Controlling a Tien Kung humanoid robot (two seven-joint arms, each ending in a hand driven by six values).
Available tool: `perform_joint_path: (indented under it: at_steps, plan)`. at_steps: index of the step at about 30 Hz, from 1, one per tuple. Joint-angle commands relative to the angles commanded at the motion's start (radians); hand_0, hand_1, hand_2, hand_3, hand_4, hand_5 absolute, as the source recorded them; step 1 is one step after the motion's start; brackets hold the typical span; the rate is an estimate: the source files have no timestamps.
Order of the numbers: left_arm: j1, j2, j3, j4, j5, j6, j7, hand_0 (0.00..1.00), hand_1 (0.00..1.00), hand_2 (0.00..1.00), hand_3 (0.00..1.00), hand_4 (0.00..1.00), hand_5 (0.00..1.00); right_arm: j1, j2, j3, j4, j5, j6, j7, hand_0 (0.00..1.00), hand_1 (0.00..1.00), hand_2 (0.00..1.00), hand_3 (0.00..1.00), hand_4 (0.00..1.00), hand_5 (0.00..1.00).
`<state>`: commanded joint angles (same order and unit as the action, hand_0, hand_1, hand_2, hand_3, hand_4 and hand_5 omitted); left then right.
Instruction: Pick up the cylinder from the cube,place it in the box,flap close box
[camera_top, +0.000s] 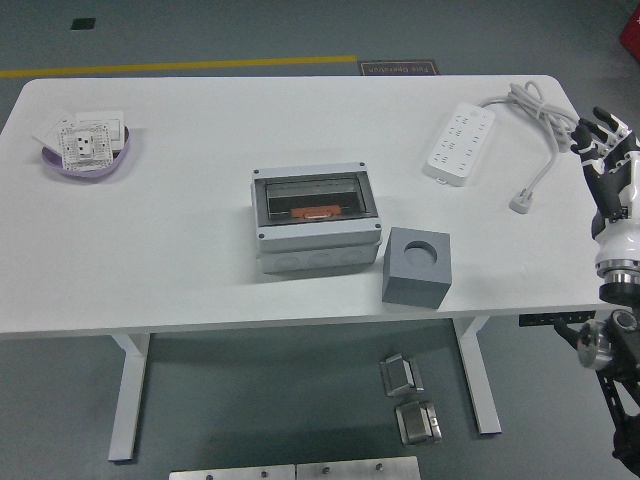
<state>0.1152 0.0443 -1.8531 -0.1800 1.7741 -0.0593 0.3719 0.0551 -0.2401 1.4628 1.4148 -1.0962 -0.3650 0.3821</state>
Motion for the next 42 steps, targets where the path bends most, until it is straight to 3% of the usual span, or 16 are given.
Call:
perform_joint_path:
  at_steps: [42]
  plan:
    - [-0.012, 0.014, 0.047, 0.0, -0.045, 0.002, 0.009, 0.746, 0.768, 0.768, 0.884, 0.584, 0.143, -0.009, 0.002, 0.025, 0.009, -0.046, -0.006, -0.039, 0.708, 0.684, 0.721, 0.71, 0.913, 0.59]
